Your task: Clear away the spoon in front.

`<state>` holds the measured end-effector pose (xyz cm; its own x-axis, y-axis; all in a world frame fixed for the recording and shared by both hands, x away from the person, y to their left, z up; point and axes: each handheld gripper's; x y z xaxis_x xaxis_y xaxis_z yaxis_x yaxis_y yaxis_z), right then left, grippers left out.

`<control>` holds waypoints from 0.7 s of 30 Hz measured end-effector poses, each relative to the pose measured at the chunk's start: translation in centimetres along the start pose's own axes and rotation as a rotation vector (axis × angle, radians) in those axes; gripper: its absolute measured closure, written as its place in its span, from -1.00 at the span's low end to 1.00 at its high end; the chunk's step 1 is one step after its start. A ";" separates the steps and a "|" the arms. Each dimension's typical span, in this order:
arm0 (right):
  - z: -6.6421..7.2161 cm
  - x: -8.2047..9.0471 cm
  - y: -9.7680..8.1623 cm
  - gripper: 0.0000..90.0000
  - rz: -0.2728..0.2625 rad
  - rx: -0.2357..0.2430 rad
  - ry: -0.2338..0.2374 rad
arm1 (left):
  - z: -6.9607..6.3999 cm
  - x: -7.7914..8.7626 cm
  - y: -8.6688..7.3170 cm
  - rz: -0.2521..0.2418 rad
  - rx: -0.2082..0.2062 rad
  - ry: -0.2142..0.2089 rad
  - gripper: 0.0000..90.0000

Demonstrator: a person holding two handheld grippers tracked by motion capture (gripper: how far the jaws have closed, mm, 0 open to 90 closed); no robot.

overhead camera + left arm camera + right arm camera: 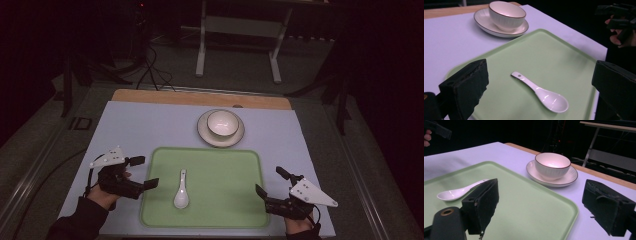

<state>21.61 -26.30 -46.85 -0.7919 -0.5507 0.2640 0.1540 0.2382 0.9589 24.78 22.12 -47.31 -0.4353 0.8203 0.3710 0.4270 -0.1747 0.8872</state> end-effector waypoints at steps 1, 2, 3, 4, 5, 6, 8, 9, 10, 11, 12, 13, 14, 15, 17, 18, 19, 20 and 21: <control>0.0 0.0 0.0 -0.69 0.000 -0.001 -0.002 | 0.1 0.1 -0.1 0.003 -0.004 0.005 -0.99; 0.0 0.1 0.0 -0.69 -0.001 -0.002 -0.002 | 0.1 0.1 -0.3 -0.001 -0.008 0.009 -0.99; 0.0 0.1 0.0 -0.69 -0.002 -0.003 -0.002 | 0.2 0.2 -0.5 -0.003 -0.010 0.015 -0.99; -0.1 0.1 0.0 -0.69 -0.002 -0.002 -0.003 | 0.2 0.3 -0.7 -0.004 -0.009 0.018 -0.99; -0.1 0.1 0.0 -0.69 -0.003 -0.001 -0.005 | 0.3 0.3 -0.9 -0.007 -0.008 0.021 -0.99; -0.1 0.1 0.0 -0.69 -0.003 -0.002 -0.005 | 0.4 0.4 -1.1 -0.015 -0.007 0.025 -0.99; -0.2 0.1 0.0 -0.69 -0.004 -0.002 -0.005 | 0.4 0.5 -1.6 -0.024 0.001 0.032 -0.99; -0.2 0.2 0.0 -0.69 -0.004 -0.001 -0.005 | 0.5 0.5 -1.8 -0.025 0.001 0.032 -0.99; -0.2 0.2 0.0 -0.69 -0.005 0.000 -0.004 | 0.5 0.5 -1.9 -0.024 0.000 0.034 -0.99; -0.1 0.2 0.0 -0.69 -0.005 0.001 -0.003 | 0.4 0.6 -2.1 -0.026 -0.002 0.036 -0.99; -0.1 0.2 0.0 -0.69 -0.006 0.004 -0.002 | 0.4 0.6 -2.2 -0.029 -0.002 0.034 -0.99; -0.1 0.2 0.0 -0.69 -0.006 0.005 -0.001 | 0.3 0.7 -2.3 -0.033 -0.001 0.035 -0.99; -0.1 0.2 0.0 -0.69 -0.006 0.006 0.000 | 0.2 0.8 -2.5 -0.045 -0.004 0.034 -0.99; -0.1 0.2 -0.1 -0.69 -0.005 0.006 0.001 | 0.2 0.9 -2.6 -0.049 -0.005 0.036 -0.99; -0.1 0.3 -0.1 -0.69 -0.007 0.007 0.002 | 0.0 0.9 -2.8 -0.046 -0.015 0.051 -0.99; -0.1 0.3 0.0 -0.69 -0.009 0.005 0.003 | -0.1 0.9 -2.9 -0.051 -0.015 0.054 -0.99; -0.2 0.3 0.0 -0.69 -0.011 0.005 0.003 | -0.2 0.9 -3.0 -0.055 -0.012 0.052 -0.99; -0.2 0.3 0.0 -0.69 -0.010 0.003 0.004 | -0.2 0.9 -3.0 -0.060 -0.011 0.048 -0.99; -0.2 0.3 -0.1 -0.69 -0.010 0.002 0.005 | -0.3 0.9 -3.1 -0.063 -0.015 0.051 -0.99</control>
Point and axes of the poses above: each handheld gripper's, and its own axes: x roughly backward along the jaws, y roughly out of its top, z roughly to its left, and after that the axes turned 4 degrees about -y, right-handed
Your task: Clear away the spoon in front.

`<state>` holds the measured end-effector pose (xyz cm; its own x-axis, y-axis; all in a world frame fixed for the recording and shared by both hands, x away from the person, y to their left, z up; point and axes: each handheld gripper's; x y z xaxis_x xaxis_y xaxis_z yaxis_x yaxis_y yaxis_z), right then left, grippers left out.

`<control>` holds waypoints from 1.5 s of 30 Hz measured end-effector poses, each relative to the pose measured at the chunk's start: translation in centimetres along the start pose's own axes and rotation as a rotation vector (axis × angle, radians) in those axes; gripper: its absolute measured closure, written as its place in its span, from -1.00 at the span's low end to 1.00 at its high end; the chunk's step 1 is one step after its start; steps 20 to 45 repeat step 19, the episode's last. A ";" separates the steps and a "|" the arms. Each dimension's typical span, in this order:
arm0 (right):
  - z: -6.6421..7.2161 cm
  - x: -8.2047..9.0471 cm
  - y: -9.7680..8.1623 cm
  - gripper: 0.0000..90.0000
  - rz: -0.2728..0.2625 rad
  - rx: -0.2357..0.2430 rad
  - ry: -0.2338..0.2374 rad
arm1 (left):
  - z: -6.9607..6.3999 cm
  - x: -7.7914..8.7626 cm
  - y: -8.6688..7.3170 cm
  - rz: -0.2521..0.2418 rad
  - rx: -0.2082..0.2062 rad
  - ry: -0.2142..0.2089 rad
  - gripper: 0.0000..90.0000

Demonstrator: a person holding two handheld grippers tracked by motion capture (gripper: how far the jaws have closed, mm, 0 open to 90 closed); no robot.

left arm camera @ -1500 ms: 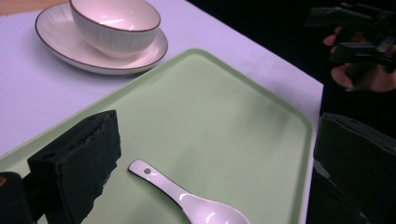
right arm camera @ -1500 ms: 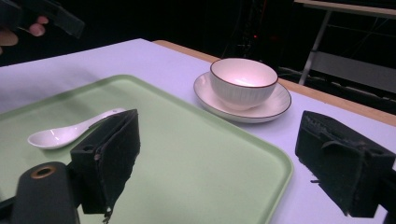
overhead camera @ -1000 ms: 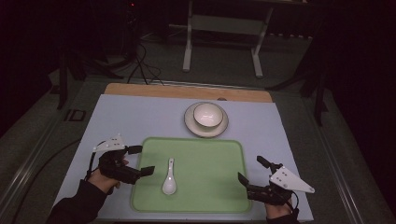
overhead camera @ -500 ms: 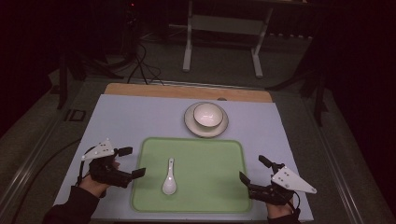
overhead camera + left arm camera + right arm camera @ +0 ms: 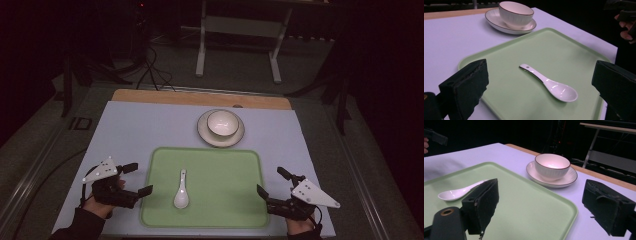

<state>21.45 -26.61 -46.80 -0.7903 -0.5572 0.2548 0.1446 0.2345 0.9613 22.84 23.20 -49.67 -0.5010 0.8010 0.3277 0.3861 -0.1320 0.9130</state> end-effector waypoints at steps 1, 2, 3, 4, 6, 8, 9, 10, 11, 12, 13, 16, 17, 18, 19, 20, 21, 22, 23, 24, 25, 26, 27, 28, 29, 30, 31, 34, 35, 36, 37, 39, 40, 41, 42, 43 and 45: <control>0.0 0.0 0.0 -0.69 0.001 -0.001 0.002 | -0.1 0.0 -0.1 -0.003 -0.004 0.006 -0.99; 0.0 0.0 0.0 -0.69 0.001 0.000 0.003 | -0.1 -0.1 -0.1 -0.007 -0.006 0.009 -0.99; 0.0 0.0 0.0 -0.69 0.003 -0.001 0.005 | -0.2 -0.1 -0.2 -0.009 -0.008 0.012 -0.99; 0.0 0.0 -0.1 -0.69 0.003 -0.001 0.007 | -0.2 -0.1 -0.2 -0.012 -0.013 0.018 -0.99; -0.1 -0.1 -0.2 -0.69 0.007 -0.004 0.010 | -0.2 -0.2 -0.3 -0.018 -0.016 0.020 -0.99; -0.1 -0.1 -0.2 -0.69 0.010 -0.006 0.011 | -0.1 -0.3 -0.4 -0.020 -0.012 0.014 -0.99; -0.2 -0.1 -0.3 -0.69 0.009 -0.008 0.011 | -0.1 -0.4 -0.5 -0.017 -0.007 0.011 -0.99; -0.2 -0.2 -0.3 -0.69 0.011 -0.010 0.012 | 0.0 -0.5 -0.6 -0.016 -0.007 0.009 -0.99; -0.3 -0.2 -0.4 -0.69 0.013 -0.011 0.013 | 0.1 -0.6 -0.6 -0.011 -0.006 0.007 -0.99; -0.3 -0.2 -0.4 -0.69 0.015 -0.017 0.014 | 0.2 -0.7 -0.7 -0.002 -0.007 0.008 -0.99; -0.3 -0.3 -0.5 -0.69 0.017 -0.018 0.016 | 0.2 -0.8 -0.8 0.002 -0.003 0.009 -0.99; -0.3 -0.5 -0.6 -0.69 0.028 -0.024 0.026 | 0.2 -0.9 -0.9 0.011 -0.013 0.013 -0.99; -0.3 -0.6 -0.6 -0.69 0.030 -0.023 0.028 | 0.2 -1.0 -1.0 0.012 -0.016 0.014 -0.99; -0.3 -0.6 -0.6 -0.69 0.030 -0.024 0.029 | 0.2 -1.0 -1.0 0.015 -0.021 0.014 -0.99; -0.3 -0.6 -0.6 -0.69 0.030 -0.023 0.031 | 0.1 -1.1 -1.0 0.016 -0.024 0.015 -0.99; -0.3 -0.6 -0.6 -0.69 0.030 -0.023 0.031 | 0.1 -1.1 -1.0 0.016 -0.024 0.015 -0.99; -0.3 -0.6 -0.6 -0.69 0.030 -0.023 0.031 | 0.1 -1.1 -1.0 0.016 -0.024 0.015 -0.99; -0.3 -0.6 -0.6 -0.69 0.030 -0.023 0.031 | 0.1 -1.1 -1.0 0.016 -0.024 0.015 -0.99; -0.3 -0.6 -0.6 -0.69 0.030 -0.023 0.031 | 0.1 -1.1 -1.0 0.016 -0.024 0.015 -0.99; -0.3 -0.6 -0.6 -0.69 0.030 -0.023 0.031 | 0.1 -1.1 -1.0 0.016 -0.024 0.015 -0.99; -0.3 -0.6 -0.6 -0.69 0.030 -0.023 0.031 | 0.1 -1.1 -1.0 0.016 -0.024 0.015 -0.99; -0.3 -0.6 -0.6 -0.69 0.030 -0.023 0.031 | 0.1 -1.1 -1.0 0.016 -0.024 0.015 -0.99; -0.3 -0.6 -0.6 -0.69 0.030 -0.023 0.031 | 0.1 -1.1 -1.0 0.016 -0.024 0.015 -0.99; -0.3 -0.6 -0.6 -0.69 0.030 -0.023 0.031 | 0.1 -1.1 -1.0 0.016 -0.024 0.015 -0.99; -0.3 -0.6 -0.6 -0.69 0.030 -0.023 0.031 | 0.1 -1.1 -1.0 0.016 -0.024 0.015 -0.99; -0.3 -0.6 -0.6 -0.69 0.030 -0.023 0.031 | 0.1 -1.1 -1.0 0.016 -0.024 0.015 -0.99; -0.3 -0.6 -0.6 -0.69 0.030 -0.023 0.031 | 0.1 -1.1 -1.0 0.016 -0.024 0.015 -0.99; -0.3 -0.6 -0.6 -0.69 0.030 -0.023 0.031 | 0.1 -1.1 -1.0 0.016 -0.024 0.015 -0.99; -0.3 -0.6 -0.6 -0.69 0.030 -0.023 0.031 | 0.1 -1.1 -1.0 0.016 -0.024 0.015 -0.99; -0.3 -0.6 -0.6 -0.69 0.030 -0.023 0.031 | 0.1 -1.1 -1.0 0.016 -0.024 0.015 -0.99; -0.3 -0.6 -0.6 -0.69 0.030 -0.023 0.031 | 0.1 -1.1 -1.0 0.016 -0.024 0.015 -0.99; -0.3 -0.6 -0.6 -0.69 0.030 -0.023 0.031 | 0.1 -1.1 -1.0 0.016 -0.024 0.015 -0.99; -0.3 -0.6 -0.6 -0.69 0.030 -0.023 0.031 | 0.1 -1.1 -1.0 0.016 -0.024 0.015 -0.99; -0.3 -0.6 -0.6 -0.69 0.030 -0.023 0.031 | 0.1 -1.1 -1.0 0.016 -0.024 0.015 -0.99; -0.3 -0.6 -0.6 -0.69 0.030 -0.023 0.031 | 0.1 -1.1 -1.0 0.016 -0.024 0.015 -0.99; -0.3 -0.6 -0.6 -0.69 0.030 -0.023 0.031 | 0.1 -1.1 -1.0 0.016 -0.024 0.015 -0.99; -0.3 -0.6 -0.6 -0.69 0.030 -0.023 0.031 | 0.1 -1.1 -1.0 0.016 -0.024 0.015 -0.99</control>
Point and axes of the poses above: each handheld gripper's, and its own axes: x roughly backward along the jaws, y roughly out of its top, z roughly to its left, and after that the axes turned 4 degrees about -y, right-handed
